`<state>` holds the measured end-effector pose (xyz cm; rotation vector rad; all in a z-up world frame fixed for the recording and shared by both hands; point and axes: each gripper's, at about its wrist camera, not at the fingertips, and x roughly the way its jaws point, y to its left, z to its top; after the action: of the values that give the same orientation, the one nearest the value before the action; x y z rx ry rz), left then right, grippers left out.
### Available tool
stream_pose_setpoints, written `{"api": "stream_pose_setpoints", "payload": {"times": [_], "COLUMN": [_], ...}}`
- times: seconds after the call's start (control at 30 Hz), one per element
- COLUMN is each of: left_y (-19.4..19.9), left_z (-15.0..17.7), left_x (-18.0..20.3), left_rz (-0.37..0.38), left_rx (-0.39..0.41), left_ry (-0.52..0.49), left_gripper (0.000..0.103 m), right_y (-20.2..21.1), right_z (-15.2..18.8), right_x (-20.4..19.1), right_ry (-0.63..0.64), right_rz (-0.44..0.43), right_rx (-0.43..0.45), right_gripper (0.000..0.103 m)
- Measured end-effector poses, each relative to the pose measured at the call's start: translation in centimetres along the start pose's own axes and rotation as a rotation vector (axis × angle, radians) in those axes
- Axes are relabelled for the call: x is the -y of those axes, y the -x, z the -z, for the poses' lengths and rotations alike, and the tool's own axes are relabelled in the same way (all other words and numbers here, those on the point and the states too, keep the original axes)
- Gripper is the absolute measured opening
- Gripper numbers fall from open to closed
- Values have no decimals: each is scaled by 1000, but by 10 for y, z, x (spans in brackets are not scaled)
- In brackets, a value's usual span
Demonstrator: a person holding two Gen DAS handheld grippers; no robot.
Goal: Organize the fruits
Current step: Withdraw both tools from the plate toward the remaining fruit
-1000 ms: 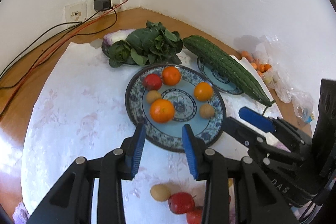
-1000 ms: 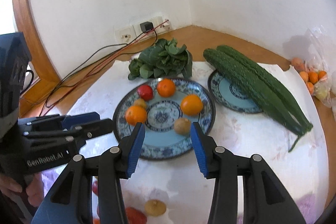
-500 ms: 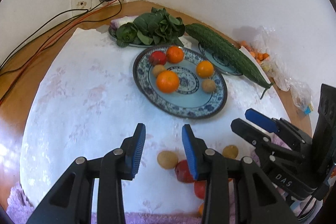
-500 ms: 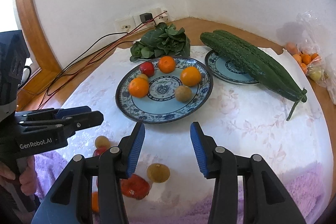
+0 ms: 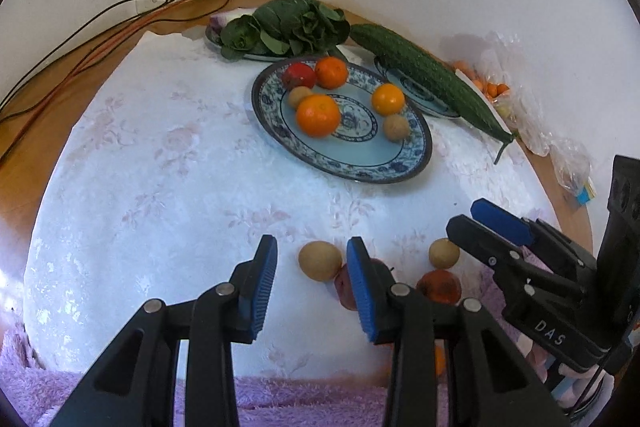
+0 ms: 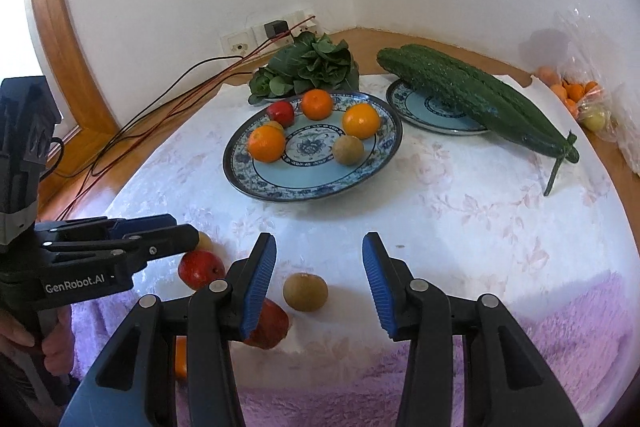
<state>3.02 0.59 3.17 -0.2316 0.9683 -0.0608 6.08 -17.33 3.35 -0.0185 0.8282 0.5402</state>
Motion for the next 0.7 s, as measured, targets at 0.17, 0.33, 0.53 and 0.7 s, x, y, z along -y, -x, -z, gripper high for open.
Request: {"api": "stream_pose_setpoints", "payload": {"times": [0.17,0.33,0.53,0.7], "left_y": [2,5,3,4], "left_z": [1,4,8,10], "left_x": [-1,-5,-13,-15], "left_rz": [11,17,-5,-4], "left_rx": [7,7,0,3], "left_ry": [9,18,33,33], "left_gripper": [38,38,38,39], "right_y": [5,15,19,16], "right_z": [5,10,20,26], "right_x": [2,-3,-13,-19], "right_ry": [-18,-14,15,31], "right_rz": [-16,-31,-57,-61], "right_rx": [3,7,-11,-22], "right_gripper": [46,46,46,46]}}
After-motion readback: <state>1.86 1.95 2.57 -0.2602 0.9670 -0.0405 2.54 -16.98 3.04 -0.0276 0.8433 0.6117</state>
